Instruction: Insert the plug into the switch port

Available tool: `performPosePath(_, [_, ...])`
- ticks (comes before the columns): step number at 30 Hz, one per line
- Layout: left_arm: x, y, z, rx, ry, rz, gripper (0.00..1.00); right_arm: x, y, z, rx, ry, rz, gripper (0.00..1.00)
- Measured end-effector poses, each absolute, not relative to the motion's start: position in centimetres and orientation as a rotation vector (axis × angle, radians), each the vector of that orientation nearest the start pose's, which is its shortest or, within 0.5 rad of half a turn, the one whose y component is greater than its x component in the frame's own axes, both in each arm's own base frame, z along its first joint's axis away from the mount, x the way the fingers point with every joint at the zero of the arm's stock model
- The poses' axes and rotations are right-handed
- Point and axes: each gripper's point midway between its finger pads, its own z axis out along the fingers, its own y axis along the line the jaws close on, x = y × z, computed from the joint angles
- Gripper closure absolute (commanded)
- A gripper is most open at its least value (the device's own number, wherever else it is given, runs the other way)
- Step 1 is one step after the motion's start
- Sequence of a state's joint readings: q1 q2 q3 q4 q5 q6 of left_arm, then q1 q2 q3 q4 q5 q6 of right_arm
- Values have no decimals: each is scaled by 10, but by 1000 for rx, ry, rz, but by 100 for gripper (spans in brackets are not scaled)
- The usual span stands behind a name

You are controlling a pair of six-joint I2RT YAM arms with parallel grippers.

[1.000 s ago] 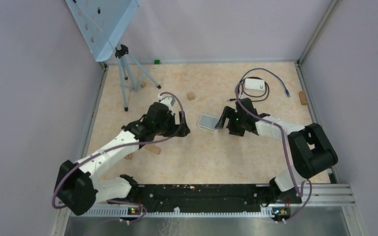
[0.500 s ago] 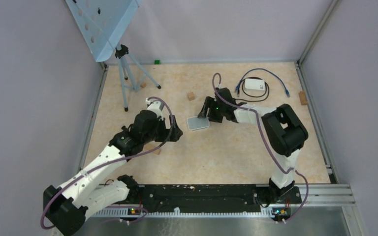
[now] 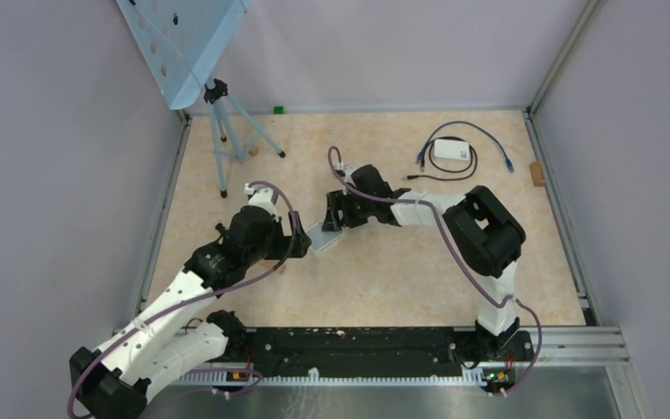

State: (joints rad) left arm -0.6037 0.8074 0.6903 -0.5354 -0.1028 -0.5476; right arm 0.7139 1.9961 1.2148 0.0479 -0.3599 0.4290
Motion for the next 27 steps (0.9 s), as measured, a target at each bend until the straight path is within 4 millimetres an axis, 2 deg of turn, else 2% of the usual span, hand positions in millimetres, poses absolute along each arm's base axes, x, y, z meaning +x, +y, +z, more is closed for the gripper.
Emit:
performPosePath(4, [221,-156,149,27,2281,-496,1,309,361,48,-516,2443,905,29])
performPosePath(7, [230,-161,138,51,2319,-463,1,314,342,77,-451,2427,829,27])
performPosePath(10, [243,-168,127,68,2341,-431,1,327,308,120,-322,2353,766,26])
performPosePath(12, [252,-172,123,73,2327,-420,1,334,272,141,-193,2308,733,26])
performPosePath(14, [264,-177,123,78,2278,-426,1,337,230,150,-51,2286,696,26])
performPosePath(16, [273,-179,121,81,2246,-424,1,336,189,148,86,2287,646,26])
performPosePath(18, [282,-181,117,91,2224,-407,1,328,165,141,157,2310,598,26])
performPosePath(22, [298,-182,107,109,2201,-354,1,310,159,136,152,2358,578,26])
performPosePath(27, [304,-184,91,123,2222,-342,1,301,156,135,148,2369,572,26])
